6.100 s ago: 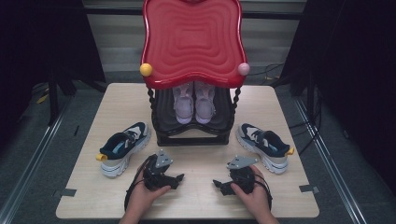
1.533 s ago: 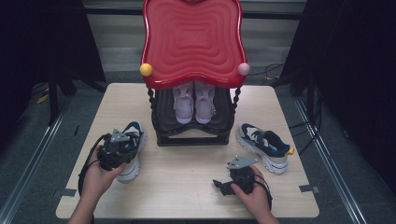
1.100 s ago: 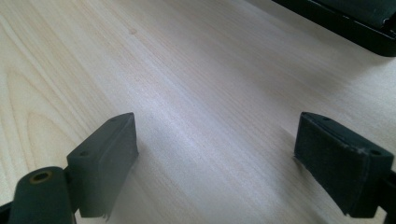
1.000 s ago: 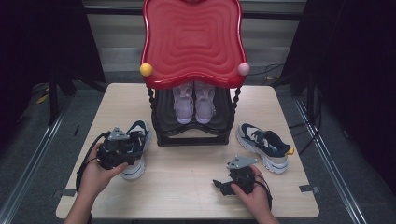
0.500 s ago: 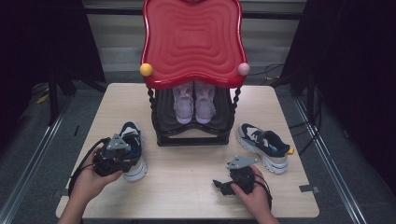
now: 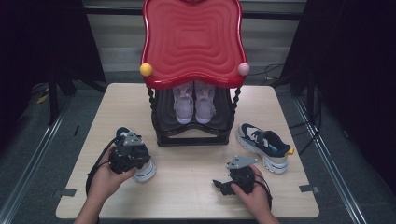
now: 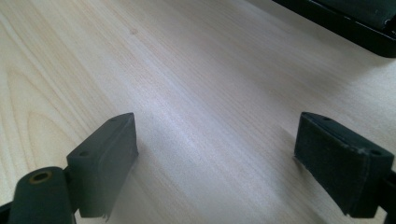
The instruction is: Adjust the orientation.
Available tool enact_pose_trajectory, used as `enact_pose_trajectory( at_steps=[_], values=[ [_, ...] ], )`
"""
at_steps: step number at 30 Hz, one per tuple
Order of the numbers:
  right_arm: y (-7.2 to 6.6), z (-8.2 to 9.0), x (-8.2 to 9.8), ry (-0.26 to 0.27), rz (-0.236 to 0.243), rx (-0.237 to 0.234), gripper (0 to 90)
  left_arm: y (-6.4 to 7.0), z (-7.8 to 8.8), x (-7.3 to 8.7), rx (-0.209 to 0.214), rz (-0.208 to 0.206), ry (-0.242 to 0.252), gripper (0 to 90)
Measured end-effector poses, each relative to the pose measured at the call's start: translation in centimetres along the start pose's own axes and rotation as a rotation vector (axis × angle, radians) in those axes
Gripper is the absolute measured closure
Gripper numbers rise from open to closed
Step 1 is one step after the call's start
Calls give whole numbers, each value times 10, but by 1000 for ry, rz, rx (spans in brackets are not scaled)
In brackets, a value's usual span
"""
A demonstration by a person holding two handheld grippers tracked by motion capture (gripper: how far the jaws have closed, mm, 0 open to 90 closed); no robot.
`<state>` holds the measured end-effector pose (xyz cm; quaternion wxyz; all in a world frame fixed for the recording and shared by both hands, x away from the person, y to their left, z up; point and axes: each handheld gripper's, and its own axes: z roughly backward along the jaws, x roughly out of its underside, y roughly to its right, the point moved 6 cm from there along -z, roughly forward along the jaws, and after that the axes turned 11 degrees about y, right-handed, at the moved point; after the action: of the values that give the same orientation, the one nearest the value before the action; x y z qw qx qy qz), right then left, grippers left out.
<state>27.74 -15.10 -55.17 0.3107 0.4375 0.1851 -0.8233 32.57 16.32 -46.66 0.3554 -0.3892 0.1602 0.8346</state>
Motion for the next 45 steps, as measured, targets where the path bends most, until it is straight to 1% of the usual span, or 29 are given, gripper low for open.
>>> enact_pose_trajectory(
  at_steps=[2, 4, 6, 8, 9, 10, 11, 12, 14, 15, 17, 18, 19, 20, 22, 23, 24, 25, 26, 27, 28, 29, 30, 32, 35, 38, 40, 42, 45],
  values=[
    [0, 0, 0, 0, 0, 0, 128, -2, 3, 1, 10, -16, -11, 649],
    [0, 0, 0, 0, 0, 0, 128, -5, 5, 1, 21, -7, -27, 597],
    [0, 0, 0, -1, 0, 0, 128, -8, 6, 1, 19, -26, -64, 535],
    [0, 0, 0, 0, 0, 0, 128, -10, 7, -1, 33, -37, -94, 510],
    [0, 0, 0, -1, 0, 0, 128, -11, 6, -2, 36, -49, -116, 490],
    [0, 0, 0, 0, 0, 0, 128, -12, 5, -2, 42, -52, -141, 470],
    [0, 0, 0, 0, 0, 0, 128, -14, 4, -4, 46, -62, -156, 453],
    [0, 0, 0, 0, 0, 0, 128, -14, 3, -5, 48, -69, -166, 443],
    [0, 0, 0, 0, 0, 0, 127, -14, 2, -8, 57, -99, -203, 423],
    [0, 0, 0, 0, 0, 0, 128, -13, 1, -9, 67, -98, -216, 420],
    [0, 0, 0, 0, -1, 0, 128, -12, 0, -10, 82, -110, -256, 421],
    [0, 0, 0, 0, 0, 0, 128, -13, -1, -11, 88, -126, -271, 419],
    [0, 0, 0, 0, 0, 0, 128, -13, -1, -11, 95, -115, -285, 419],
    [0, 0, 0, 0, 0, 0, 128, -13, -2, -11, 96, -118, -291, 421],
    [0, 0, 0, 0, 0, 0, 128, -13, -3, -12, 104, -108, -310, 422],
    [0, 0, 0, 0, 0, 0, 128, -13, -3, -11, 107, -105, -326, 423],
    [0, 0, 0, 0, 0, 0, 128, -13, -4, -11, 108, -99, -333, 425],
    [0, 0, 0, 0, 0, 0, 128, -13, -5, -12, 112, -107, -337, 426],
    [0, 0, 0, 0, -1, 0, 128, -12, -5, -12, 118, -96, -349, 432],
    [0, 0, 0, 0, 0, 0, 127, -12, -6, -12, 116, -99, -357, 442],
    [0, 0, 0, 0, 0, 0, 128, -12, -6, -11, 123, -95, -368, 444],
    [0, 0, 0, 0, 0, 0, 127, -12, -7, -11, 121, -101, -373, 448],
    [0, 0, 0, 0, -1, 0, 128, -11, -8, -11, 128, -101, -377, 452],
    [0, 0, 0, 0, -1, 0, 128, -11, -8, -12, 132, -110, -402, 455],
    [0, 0, 0, 0, 0, 0, 128, -12, -7, -14, 150, -115, -419, 455],
    [0, 0, 0, -1, 0, 0, 128, -11, -6, -13, 164, -135, -459, 454],
    [0, 0, 0, -1, 0, -1, 128, -12, -6, -13, 167, -140, -460, 438],
    [0, 0, 0, -1, 0, 0, 127, -13, -5, -14, 152, -147, -454, 404],
    [0, 0, 0, -1, 0, 0, 128, -15, -2, -14, 149, -139, -452, 385]
  ],
)
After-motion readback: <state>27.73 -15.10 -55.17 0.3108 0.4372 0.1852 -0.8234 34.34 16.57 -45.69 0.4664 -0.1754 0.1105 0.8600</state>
